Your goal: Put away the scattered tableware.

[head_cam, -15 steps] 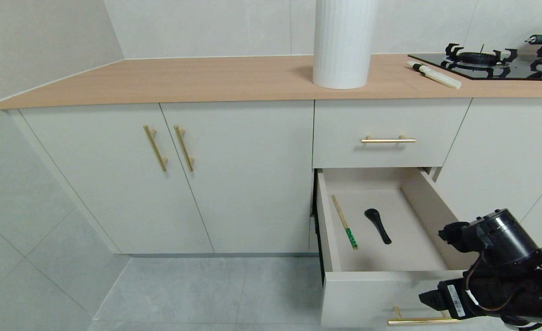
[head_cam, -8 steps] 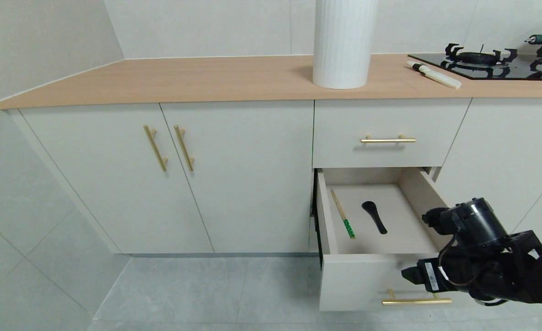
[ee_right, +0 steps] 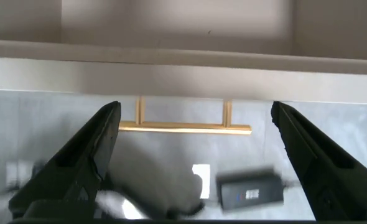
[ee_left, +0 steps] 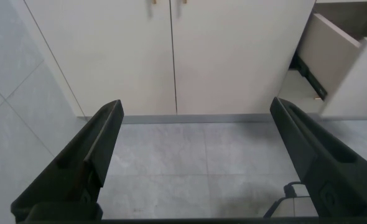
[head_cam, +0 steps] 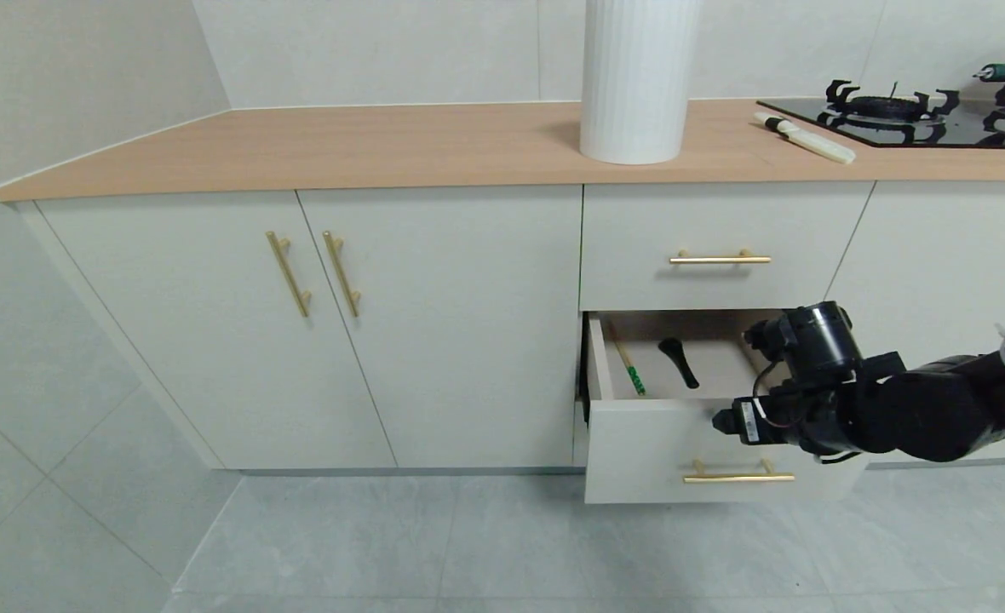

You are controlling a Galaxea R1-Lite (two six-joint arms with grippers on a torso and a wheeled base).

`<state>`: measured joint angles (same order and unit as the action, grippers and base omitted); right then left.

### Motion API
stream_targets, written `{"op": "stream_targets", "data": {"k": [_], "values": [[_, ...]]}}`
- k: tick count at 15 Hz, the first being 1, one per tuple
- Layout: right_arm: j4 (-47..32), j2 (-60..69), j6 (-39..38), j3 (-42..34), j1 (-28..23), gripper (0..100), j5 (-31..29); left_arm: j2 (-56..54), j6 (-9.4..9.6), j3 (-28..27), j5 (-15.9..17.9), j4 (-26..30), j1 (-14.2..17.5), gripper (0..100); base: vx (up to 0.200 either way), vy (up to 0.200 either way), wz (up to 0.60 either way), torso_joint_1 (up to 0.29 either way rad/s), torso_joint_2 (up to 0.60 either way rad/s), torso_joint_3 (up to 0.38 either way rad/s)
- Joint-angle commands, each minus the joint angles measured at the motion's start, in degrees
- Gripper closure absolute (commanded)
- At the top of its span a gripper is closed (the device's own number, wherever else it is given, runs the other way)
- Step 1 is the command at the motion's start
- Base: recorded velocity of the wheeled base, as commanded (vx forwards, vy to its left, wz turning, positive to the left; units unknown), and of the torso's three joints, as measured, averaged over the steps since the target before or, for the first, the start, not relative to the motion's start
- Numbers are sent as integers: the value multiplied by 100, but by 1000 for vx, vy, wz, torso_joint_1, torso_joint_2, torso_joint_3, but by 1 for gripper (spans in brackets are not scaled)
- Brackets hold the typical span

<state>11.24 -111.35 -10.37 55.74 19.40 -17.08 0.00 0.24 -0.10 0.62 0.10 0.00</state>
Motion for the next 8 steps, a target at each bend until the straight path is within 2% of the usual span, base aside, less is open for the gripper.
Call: {"op": "stream_targets", "data": {"k": [1,4,8], "values": [[-8,-642,18,552,-103,0,-6,9,2,1,-1,-1,0,0,0,0,0,0,0,0],[-17,-1196,194,1343,-296,0,-94,9,2,1,-1,-1,0,0,0,0,0,0,0,0],[-8,-1486,264,2020,-463,0,-129,9,2,1,-1,-1,0,0,0,0,0,0,0,0]]}}
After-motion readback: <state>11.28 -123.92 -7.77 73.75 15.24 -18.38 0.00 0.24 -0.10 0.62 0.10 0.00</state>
